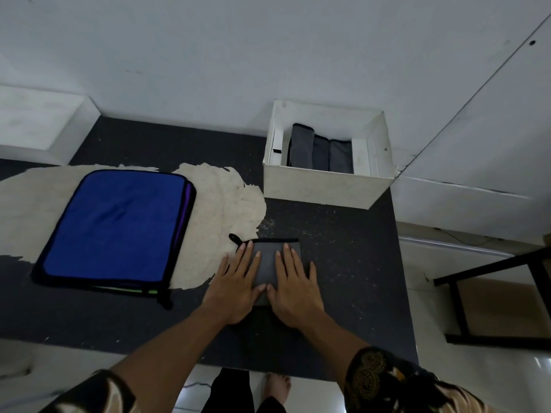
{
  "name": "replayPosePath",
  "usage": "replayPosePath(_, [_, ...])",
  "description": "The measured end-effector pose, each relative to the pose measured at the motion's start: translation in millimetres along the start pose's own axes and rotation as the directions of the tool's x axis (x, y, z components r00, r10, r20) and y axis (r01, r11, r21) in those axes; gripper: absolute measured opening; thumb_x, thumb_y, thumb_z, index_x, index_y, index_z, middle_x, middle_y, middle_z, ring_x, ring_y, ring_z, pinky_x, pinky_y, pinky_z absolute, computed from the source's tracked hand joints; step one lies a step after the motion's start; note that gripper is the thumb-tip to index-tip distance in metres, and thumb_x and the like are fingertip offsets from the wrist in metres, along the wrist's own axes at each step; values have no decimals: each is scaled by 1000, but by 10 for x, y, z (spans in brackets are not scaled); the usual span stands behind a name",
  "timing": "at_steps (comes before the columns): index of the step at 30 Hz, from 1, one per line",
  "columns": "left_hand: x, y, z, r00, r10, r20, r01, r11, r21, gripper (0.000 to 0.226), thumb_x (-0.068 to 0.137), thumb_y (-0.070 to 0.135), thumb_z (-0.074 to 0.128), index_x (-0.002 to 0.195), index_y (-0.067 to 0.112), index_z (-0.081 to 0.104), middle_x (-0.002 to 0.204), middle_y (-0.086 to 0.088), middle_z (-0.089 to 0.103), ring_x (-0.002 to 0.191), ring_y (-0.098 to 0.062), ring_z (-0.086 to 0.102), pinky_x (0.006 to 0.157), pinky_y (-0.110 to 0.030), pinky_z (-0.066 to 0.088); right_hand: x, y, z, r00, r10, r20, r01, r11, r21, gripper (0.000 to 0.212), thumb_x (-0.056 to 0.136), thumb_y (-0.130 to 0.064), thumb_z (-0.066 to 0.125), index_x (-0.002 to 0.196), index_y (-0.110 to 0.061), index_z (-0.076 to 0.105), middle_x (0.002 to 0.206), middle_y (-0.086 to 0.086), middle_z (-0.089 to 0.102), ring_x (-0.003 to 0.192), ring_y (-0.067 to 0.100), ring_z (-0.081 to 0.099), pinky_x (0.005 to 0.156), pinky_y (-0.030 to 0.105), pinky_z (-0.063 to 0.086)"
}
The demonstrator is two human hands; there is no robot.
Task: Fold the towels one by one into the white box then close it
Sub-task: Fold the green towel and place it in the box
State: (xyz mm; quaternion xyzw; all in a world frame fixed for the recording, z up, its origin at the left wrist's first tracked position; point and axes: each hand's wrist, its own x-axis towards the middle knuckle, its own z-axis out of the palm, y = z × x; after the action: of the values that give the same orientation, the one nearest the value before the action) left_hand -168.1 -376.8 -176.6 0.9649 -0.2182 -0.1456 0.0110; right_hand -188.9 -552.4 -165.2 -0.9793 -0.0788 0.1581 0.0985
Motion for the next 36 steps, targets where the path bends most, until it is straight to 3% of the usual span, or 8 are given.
replayPosePath(4, [8,-9,-49,1000,14,25,-14,1000,-22,79,92,64,-4,152,15,-17,156,-9,-30,144,-25,-27,119,-47,-7,62,10,-33,998,40,-43,-40,999,4,69,101,-50,22,157,-18,-4,164,3,-12,151,22,-3,117,56,9])
replayPosePath(10, [15,-17,-32,1000,24,9,-24,1000,-11,82,89,64,-8,153,13,-14,158,-11,-26,146,-27,-23,117,-48,-7,47,33,78,995,74,-71,-76,997,-23,71,100,-55,17,156,-17,-7,162,7,-18,149,23,-18,117,59,-6])
replayPosePath(20, [-5,0,-32,1000,1,-21,0,999,47,81,89,65,-10,153,16,-7,159,-11,-19,148,-28,-14,117,-50,-2,41,6,8,997,60,-52,-60,998,2,74,100,-53,19,156,-10,-6,161,14,-19,149,27,-17,119,49,-8])
replayPosePath(23, [-33,37,-34,997,-51,-50,54,997,61,75,97,61,7,154,13,14,161,-16,4,149,-32,8,118,-51,13,-18,-13,21,993,110,-51,-110,994,7,74,100,-50,19,155,-4,4,162,19,-6,151,30,-3,119,47,-3])
replayPosePath(26, [-109,131,-43,996,-71,-61,74,996,44,70,95,52,23,148,8,33,156,-23,23,144,-37,26,117,-50,23,-108,-28,70,972,218,-83,-219,976,-6,73,98,-49,22,151,1,25,157,23,23,146,34,24,118,50,15])
replayPosePath(30, [-286,134,18,998,-23,-57,28,996,82,67,95,48,24,148,8,35,156,-23,24,143,-37,28,117,-50,23,-221,-49,21,930,294,-223,-292,956,43,56,80,-41,72,125,-8,62,128,18,58,111,35,58,92,50,48])
replayPosePath(33, [-348,59,20,1000,-1,-28,4,994,105,66,95,53,24,150,16,33,156,-22,24,141,-38,32,114,-51,31,-281,-115,-76,883,386,-268,-354,921,162,47,74,-36,79,112,-16,59,106,10,59,90,26,58,75,40,48])
replayPosePath(36, [-336,17,-32,1000,7,14,-9,990,142,66,91,56,28,145,21,43,149,-22,40,132,-39,46,109,-52,37,-218,-145,-143,844,526,-110,-470,822,322,44,85,-38,68,119,-18,51,114,5,60,102,23,57,85,37,46])
